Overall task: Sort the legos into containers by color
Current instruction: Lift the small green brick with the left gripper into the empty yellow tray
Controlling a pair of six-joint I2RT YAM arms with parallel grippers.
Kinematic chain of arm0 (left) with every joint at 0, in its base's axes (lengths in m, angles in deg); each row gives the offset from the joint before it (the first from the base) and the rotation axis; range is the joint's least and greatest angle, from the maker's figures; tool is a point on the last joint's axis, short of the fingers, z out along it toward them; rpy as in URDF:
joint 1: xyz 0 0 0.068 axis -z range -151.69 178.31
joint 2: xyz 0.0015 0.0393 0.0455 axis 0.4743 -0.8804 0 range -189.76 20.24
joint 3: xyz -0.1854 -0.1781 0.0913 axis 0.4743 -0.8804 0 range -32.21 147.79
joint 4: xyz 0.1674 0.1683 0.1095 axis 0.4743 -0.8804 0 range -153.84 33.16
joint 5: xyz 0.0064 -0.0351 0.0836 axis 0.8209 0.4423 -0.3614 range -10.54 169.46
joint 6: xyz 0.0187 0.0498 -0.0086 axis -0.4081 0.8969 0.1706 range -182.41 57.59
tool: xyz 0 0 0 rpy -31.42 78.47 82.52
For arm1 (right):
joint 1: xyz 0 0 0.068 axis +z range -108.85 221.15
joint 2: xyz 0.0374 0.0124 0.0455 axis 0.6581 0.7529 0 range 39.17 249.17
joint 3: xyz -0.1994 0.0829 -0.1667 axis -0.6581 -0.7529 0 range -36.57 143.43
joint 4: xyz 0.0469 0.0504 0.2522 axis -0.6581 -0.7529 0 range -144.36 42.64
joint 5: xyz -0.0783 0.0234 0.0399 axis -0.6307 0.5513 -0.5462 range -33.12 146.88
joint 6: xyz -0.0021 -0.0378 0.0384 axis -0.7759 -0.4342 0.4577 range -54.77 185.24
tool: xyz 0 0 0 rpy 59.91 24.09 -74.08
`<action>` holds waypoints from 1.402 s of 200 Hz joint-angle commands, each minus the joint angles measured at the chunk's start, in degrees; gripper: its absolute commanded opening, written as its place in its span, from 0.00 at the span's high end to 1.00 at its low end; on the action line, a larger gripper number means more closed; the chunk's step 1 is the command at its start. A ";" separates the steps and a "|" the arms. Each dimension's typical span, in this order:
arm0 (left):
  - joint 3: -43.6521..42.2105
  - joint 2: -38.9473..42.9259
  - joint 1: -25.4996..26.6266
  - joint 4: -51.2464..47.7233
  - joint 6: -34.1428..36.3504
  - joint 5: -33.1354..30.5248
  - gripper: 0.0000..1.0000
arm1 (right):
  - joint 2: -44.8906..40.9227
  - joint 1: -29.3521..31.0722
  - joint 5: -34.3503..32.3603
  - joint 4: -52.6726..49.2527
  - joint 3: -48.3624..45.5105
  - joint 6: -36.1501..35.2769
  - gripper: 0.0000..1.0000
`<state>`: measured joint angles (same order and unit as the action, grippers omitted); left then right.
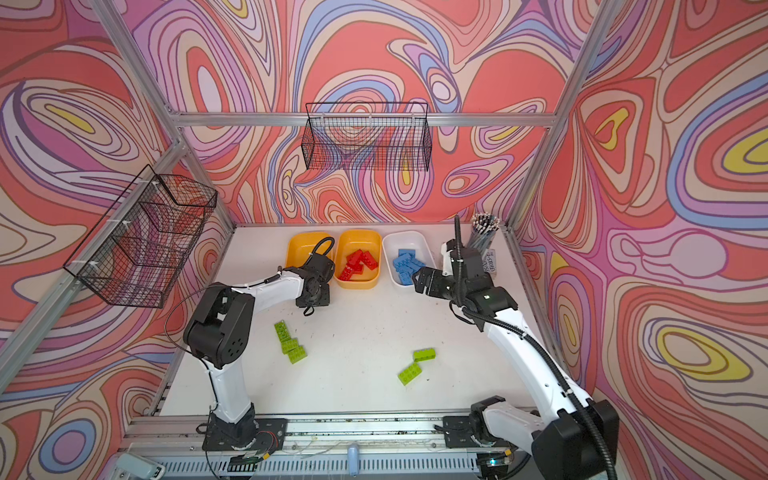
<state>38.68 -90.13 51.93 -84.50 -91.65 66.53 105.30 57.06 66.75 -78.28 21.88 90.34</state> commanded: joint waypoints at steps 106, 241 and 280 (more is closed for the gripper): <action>-0.84 4.64 0.83 -7.05 -1.74 2.74 0.80 | -0.47 0.27 0.16 0.07 1.66 -0.03 0.02; 25.96 -4.67 -6.26 -16.01 0.85 -0.08 0.75 | -0.08 0.24 -1.03 0.27 2.60 -1.42 0.02; 35.76 -12.36 -8.94 -17.81 1.20 2.01 0.24 | 1.29 0.27 -0.85 0.76 3.24 -2.08 0.02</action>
<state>68.63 -98.89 44.22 -98.14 -91.01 67.10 105.36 57.03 66.48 -77.67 23.57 89.29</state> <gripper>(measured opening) 0.540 0.983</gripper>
